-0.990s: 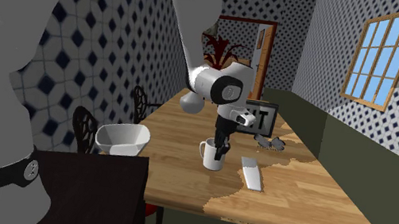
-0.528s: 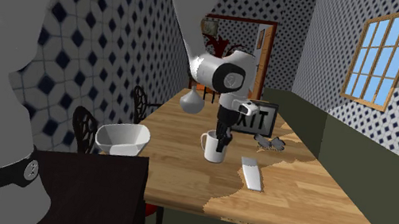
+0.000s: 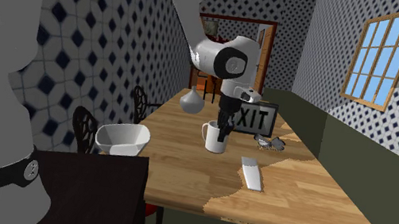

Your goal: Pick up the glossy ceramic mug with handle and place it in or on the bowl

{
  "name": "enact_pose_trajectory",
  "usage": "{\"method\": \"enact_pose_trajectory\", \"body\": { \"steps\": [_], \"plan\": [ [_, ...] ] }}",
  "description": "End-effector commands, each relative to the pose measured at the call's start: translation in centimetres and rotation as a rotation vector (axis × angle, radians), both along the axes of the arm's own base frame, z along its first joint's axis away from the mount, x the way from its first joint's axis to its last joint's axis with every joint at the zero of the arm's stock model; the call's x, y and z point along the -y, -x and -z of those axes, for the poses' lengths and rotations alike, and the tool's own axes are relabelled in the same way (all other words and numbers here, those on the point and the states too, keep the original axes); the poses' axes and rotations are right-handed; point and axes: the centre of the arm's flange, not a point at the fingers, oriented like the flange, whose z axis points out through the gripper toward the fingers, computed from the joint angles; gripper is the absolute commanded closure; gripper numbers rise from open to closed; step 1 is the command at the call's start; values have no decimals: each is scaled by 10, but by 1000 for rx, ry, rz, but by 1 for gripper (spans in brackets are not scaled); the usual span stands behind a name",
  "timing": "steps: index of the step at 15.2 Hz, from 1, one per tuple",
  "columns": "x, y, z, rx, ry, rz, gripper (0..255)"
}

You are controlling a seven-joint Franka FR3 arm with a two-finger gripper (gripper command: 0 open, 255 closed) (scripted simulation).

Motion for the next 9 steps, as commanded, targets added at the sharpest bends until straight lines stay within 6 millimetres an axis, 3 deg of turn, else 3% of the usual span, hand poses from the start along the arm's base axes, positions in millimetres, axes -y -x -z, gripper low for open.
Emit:
{"method": "enact_pose_trajectory", "body": {
  "steps": [1, 9],
  "plan": [
    [0, -1, -11, 0, 0, 0, 255],
    [0, -1, -53, 0, 0, 0, 255]
  ]
}}
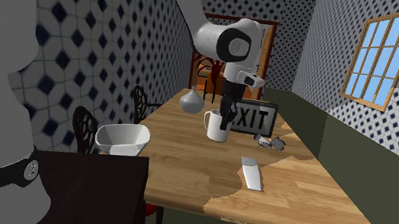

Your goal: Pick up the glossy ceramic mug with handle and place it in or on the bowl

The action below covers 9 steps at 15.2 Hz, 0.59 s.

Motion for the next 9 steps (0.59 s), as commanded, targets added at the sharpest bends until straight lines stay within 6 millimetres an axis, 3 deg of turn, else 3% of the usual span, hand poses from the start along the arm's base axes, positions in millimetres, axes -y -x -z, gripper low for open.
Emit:
{"method": "enact_pose_trajectory", "body": {
  "steps": [1, 5, 9],
  "plan": [
    [-1, 1, -11, 0, 0, 0, 255],
    [-1, 1, -31, 0, 0, 0, 255],
    [-11, 52, -34, 0, 0, 0, 255]
  ]
}}
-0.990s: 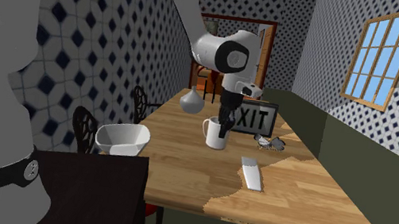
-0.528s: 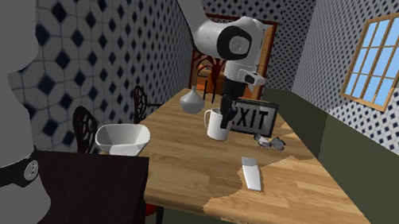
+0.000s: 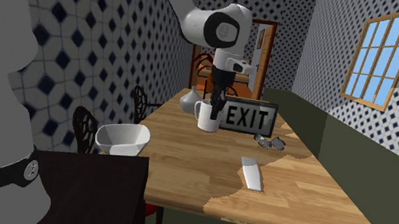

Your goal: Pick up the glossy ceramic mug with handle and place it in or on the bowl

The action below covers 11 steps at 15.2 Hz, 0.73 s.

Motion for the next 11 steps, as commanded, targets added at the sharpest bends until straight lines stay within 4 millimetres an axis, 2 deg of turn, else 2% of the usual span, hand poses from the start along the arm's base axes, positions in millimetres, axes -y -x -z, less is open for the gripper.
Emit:
{"method": "enact_pose_trajectory", "body": {
  "steps": [1, 11],
  "plan": [
    [-6, 25, -2, 0, 0, 0, 255],
    [-32, 154, -10, 0, 0, 0, 255]
  ]
}}
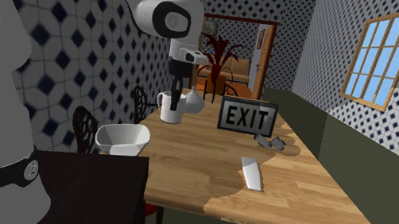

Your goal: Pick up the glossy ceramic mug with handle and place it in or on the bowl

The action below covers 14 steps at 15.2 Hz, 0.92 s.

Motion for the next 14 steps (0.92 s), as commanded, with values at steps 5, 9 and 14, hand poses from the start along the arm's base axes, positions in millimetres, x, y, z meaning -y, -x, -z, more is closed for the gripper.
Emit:
{"method": "enact_pose_trajectory", "body": {
  "steps": [5, 9, 14],
  "plan": [
    [-15, 78, -5, 0, 0, 1, 255],
    [-25, 129, -9, 0, 0, 1, 255],
    [-38, 194, -13, 0, 0, 1, 255]
  ]
}}
